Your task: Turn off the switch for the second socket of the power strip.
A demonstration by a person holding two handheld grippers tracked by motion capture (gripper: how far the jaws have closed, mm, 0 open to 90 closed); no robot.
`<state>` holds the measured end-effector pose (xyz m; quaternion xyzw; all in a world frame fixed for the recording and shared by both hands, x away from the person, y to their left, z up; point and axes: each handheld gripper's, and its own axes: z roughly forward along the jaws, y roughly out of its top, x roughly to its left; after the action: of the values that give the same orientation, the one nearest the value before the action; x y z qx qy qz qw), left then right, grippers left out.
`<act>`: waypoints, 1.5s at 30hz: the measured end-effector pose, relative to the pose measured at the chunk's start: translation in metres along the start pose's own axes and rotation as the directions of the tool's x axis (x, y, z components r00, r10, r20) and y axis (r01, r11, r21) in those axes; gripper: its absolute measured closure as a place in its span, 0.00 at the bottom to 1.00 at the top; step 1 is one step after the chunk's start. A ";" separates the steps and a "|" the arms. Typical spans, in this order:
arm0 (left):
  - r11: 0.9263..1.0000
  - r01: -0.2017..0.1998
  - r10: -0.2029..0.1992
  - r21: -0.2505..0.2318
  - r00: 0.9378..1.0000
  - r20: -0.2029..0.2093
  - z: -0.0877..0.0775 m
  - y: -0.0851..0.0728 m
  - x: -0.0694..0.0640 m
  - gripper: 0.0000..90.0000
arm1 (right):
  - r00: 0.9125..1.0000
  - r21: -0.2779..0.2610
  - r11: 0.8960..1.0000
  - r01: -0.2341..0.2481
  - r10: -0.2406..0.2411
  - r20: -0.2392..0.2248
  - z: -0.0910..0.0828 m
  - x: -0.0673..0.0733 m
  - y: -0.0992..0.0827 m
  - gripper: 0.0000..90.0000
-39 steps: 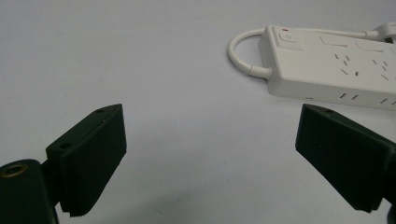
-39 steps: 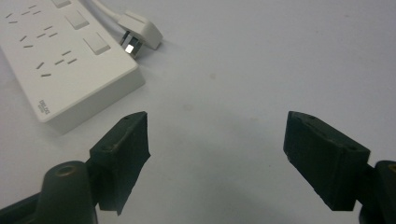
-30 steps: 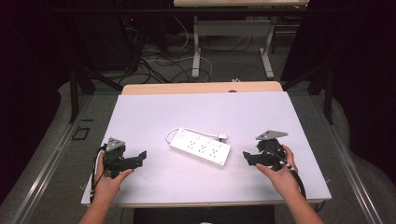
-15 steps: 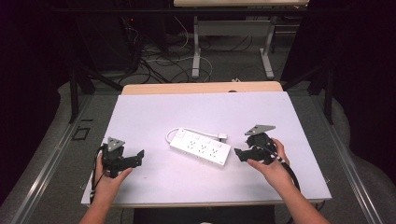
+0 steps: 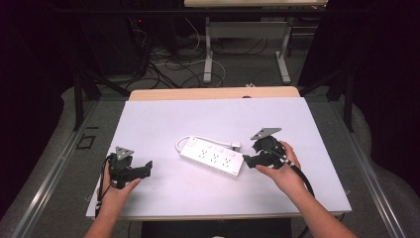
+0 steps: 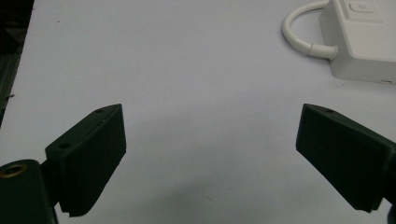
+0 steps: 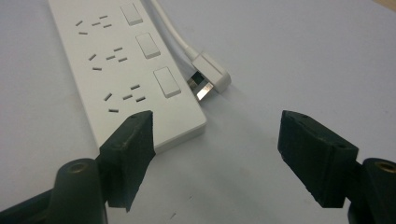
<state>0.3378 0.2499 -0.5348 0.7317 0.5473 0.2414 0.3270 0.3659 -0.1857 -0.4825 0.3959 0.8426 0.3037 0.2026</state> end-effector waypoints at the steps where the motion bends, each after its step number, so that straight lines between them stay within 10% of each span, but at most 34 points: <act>1: 1.000 -0.003 0.003 0.005 1.000 0.001 0.001 0.000 0.000 0.09 | 1.000 0.000 1.000 0.000 0.000 0.005 0.001 0.000 0.002 0.29; 29: 0.999 -0.039 0.039 0.032 0.999 0.005 0.006 -0.001 -0.002 0.06 | 0.999 0.116 0.993 0.011 -0.006 -0.042 0.035 0.007 0.058 0.33; 45: 0.999 -0.034 0.033 0.031 0.999 0.012 0.006 -0.001 -0.002 0.06 | 0.997 0.148 0.988 0.036 -0.026 -0.071 0.049 0.005 0.077 0.52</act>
<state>0.3408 0.2465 -0.5399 0.7472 0.5367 0.2340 0.3146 0.4336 -0.1258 -0.4670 0.3859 0.8755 0.2502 0.1482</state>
